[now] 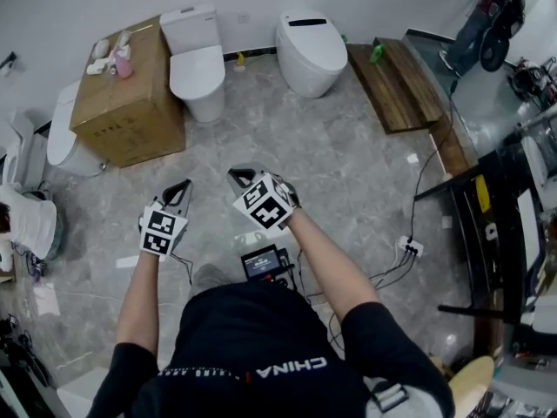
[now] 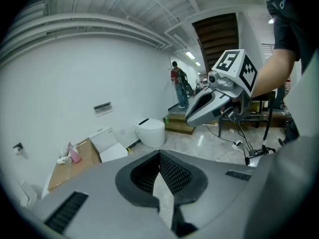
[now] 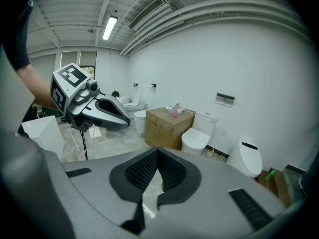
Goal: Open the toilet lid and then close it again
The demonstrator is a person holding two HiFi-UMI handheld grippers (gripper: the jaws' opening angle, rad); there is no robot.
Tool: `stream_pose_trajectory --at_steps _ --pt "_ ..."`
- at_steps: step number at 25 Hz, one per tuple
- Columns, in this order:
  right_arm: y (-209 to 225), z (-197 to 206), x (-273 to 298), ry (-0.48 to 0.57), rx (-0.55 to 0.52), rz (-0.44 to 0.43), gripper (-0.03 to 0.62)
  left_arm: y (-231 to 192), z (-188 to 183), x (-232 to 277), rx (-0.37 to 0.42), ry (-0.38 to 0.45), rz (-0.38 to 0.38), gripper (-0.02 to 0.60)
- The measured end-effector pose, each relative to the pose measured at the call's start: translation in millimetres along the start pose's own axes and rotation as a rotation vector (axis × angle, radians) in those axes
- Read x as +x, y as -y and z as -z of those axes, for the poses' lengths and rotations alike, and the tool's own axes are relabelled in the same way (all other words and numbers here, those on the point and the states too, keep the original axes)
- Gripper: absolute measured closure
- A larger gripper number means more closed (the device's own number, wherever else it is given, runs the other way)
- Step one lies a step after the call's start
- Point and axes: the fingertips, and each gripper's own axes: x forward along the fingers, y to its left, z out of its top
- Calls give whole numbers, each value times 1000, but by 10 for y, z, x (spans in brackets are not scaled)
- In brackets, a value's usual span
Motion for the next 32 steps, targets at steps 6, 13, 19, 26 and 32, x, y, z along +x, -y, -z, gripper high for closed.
stream_pose_trajectory --at_steps 6,13,19,26,32 --pt "199 31 198 -10 10 -21 582 -167 76 177 -31 -22 -20 572" --pt "569 -186 853 -25 21 -19 582 -829 156 670 -44 -13 1 572" --pt "966 -551 1609 -60 37 14 582 -1665 273 1129 -44 -12 59 572" --pt "1417 -1109 2401 -69 60 81 582 -2737 286 1512 -20 9 106 572" --pt "1629 -1263 2785 -95 71 92 582 -3179 302 1742 -27 11 123 572"
